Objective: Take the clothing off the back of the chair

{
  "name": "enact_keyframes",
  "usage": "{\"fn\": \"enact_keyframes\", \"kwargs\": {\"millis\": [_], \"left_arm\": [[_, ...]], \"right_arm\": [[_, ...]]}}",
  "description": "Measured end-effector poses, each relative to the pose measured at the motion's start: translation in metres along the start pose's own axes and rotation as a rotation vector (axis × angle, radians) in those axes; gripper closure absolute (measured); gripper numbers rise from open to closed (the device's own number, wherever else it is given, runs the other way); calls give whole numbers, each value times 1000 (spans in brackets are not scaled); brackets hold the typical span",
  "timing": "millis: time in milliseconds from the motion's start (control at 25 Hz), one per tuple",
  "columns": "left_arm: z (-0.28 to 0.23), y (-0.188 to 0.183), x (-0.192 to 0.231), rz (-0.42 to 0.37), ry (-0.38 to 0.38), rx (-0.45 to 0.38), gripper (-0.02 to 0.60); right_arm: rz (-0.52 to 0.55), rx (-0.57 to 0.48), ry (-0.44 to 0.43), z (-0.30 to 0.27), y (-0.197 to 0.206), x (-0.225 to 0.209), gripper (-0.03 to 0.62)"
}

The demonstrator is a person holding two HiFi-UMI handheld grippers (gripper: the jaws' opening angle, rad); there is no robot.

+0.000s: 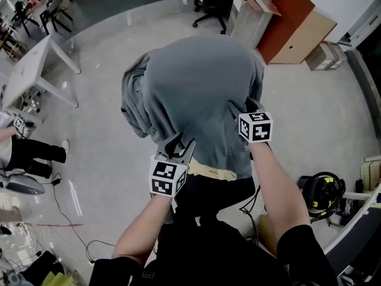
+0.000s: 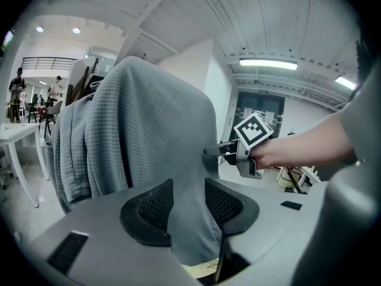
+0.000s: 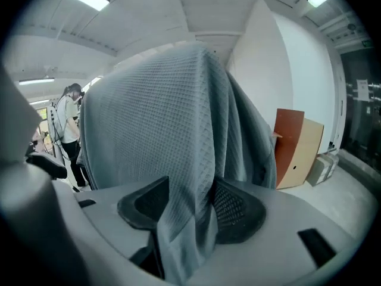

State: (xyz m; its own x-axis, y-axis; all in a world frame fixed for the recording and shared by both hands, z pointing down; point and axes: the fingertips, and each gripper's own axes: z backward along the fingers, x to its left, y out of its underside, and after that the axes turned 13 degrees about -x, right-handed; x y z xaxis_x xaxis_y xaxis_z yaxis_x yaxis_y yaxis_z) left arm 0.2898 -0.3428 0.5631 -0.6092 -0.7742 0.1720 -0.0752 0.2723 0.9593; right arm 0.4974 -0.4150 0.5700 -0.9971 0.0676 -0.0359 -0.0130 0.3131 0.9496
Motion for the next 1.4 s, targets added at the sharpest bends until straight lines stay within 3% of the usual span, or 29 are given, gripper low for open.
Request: {"fn": "enact_keyframes", "kwargs": {"millis": [200, 240, 560, 920, 1120, 1400], "left_arm": [[5, 0, 10, 11, 2, -7, 419], [8, -1, 14, 11, 3, -8, 418], [26, -7, 40, 12, 42, -12, 413], [17, -12, 21, -51, 191, -1, 406], [12, -6, -4, -120, 272, 47, 330], [14, -17, -7, -220, 207, 31, 293]], "right_arm": [[56, -13, -31, -3, -7, 26, 547], [55, -17, -41, -2, -8, 33, 563], [18, -66, -103, 30, -29, 84, 572], [-1, -260, -183, 86, -110, 132, 572], [-14, -363, -218, 124, -155, 137, 572], [-39, -498, -283, 188, -192, 153, 574]]}}
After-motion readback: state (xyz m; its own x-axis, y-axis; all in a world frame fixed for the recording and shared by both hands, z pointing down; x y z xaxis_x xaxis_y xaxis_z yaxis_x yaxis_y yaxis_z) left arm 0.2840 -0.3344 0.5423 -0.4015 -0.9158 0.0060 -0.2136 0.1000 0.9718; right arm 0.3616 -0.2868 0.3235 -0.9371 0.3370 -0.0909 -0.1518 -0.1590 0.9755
